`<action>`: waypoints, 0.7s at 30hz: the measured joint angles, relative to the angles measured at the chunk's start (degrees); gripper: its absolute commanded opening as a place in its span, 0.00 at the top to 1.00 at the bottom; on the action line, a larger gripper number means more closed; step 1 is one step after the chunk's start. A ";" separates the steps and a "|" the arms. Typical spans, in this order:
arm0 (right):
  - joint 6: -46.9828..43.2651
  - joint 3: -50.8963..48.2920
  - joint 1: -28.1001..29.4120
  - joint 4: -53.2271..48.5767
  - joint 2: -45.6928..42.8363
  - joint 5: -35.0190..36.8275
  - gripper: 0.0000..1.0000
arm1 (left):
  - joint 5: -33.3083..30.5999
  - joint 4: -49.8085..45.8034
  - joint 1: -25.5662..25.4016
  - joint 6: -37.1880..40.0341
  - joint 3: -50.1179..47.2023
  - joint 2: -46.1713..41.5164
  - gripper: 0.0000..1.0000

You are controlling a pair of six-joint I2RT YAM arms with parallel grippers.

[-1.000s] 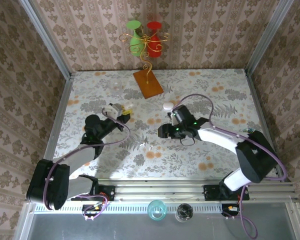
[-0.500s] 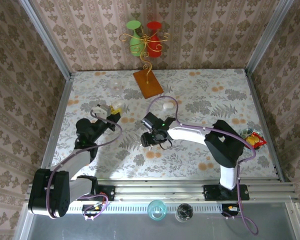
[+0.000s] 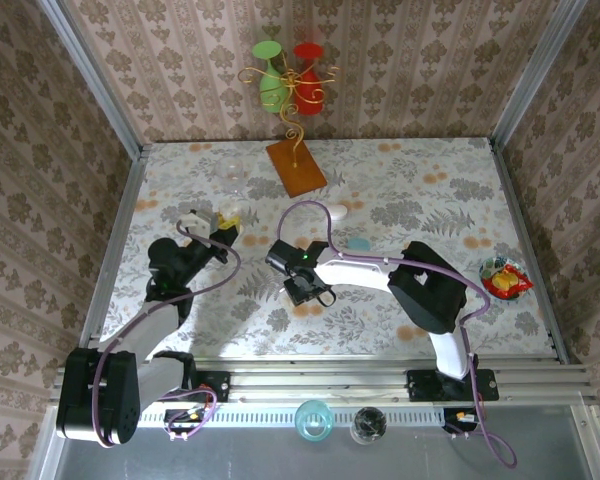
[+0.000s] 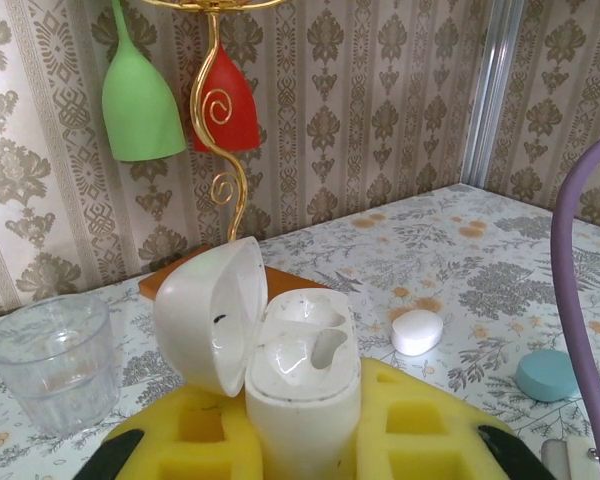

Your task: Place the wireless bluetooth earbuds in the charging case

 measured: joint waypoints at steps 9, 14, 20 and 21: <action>-1.51 0.07 -0.04 -1.09 -0.04 0.35 0.52 | 0.48 -0.22 0.00 -0.07 0.00 0.00 1.00; -2.43 2.97 -0.04 -1.81 -0.02 -0.35 0.56 | 0.48 -0.22 0.00 -0.04 0.00 0.00 1.00; -3.21 7.13 -0.37 -3.52 1.18 -0.90 0.60 | 0.46 -0.26 0.00 -0.02 0.00 0.00 1.00; -3.43 7.65 -0.48 -4.00 1.77 -1.11 0.61 | 0.46 -0.26 0.00 -0.02 0.00 0.00 1.00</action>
